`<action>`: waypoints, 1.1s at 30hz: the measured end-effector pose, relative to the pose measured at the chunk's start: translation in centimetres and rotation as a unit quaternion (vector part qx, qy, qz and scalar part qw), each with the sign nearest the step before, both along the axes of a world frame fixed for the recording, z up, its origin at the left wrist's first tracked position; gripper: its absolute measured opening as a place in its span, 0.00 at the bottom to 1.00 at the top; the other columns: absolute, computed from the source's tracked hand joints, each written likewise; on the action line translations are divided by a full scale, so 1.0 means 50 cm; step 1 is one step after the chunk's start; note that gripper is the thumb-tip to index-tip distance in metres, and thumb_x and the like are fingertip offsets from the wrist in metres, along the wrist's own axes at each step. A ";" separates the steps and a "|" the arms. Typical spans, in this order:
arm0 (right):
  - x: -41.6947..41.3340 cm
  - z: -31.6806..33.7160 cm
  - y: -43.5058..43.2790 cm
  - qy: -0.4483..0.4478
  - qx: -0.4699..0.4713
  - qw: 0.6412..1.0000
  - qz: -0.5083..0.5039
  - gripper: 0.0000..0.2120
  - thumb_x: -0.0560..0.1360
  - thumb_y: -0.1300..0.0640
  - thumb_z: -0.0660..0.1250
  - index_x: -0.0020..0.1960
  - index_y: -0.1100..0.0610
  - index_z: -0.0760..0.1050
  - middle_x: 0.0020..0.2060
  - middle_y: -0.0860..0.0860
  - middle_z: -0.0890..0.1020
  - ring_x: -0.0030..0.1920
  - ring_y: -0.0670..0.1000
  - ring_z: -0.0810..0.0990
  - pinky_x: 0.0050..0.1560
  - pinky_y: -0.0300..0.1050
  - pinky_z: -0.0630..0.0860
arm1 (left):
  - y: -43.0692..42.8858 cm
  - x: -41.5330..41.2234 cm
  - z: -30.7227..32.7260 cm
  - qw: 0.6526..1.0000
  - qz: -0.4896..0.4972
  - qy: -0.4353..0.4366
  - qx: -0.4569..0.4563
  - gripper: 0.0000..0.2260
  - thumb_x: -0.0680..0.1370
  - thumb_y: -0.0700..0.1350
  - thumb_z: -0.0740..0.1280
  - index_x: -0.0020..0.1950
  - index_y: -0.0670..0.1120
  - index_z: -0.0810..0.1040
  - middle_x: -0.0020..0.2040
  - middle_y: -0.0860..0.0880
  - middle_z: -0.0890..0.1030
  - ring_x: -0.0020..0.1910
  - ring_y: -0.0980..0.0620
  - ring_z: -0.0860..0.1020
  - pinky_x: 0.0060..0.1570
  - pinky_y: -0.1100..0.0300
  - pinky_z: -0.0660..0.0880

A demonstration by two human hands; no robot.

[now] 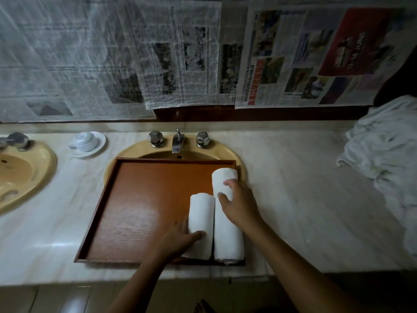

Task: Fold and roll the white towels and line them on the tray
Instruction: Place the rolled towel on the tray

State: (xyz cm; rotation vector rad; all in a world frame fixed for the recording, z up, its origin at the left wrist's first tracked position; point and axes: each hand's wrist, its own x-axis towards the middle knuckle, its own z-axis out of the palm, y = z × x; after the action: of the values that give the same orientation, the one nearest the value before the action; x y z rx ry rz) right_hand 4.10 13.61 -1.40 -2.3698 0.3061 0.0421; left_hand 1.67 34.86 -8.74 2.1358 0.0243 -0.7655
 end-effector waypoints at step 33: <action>-0.181 -0.113 -0.045 0.176 0.171 0.958 -0.151 0.22 0.85 0.42 0.55 0.72 0.52 0.71 0.67 0.54 0.78 0.61 0.55 0.78 0.64 0.52 0.75 | 0.070 0.009 0.043 0.977 0.128 -0.164 0.042 0.38 0.74 0.69 0.67 0.78 0.51 0.66 0.59 0.46 0.76 0.52 0.52 0.78 0.46 0.58 0.76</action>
State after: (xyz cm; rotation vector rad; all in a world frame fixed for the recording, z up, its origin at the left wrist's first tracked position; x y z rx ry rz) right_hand -4.94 11.35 -7.03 -1.9421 0.7652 0.3477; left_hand 2.12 38.37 -6.60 2.2583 0.1547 -0.2627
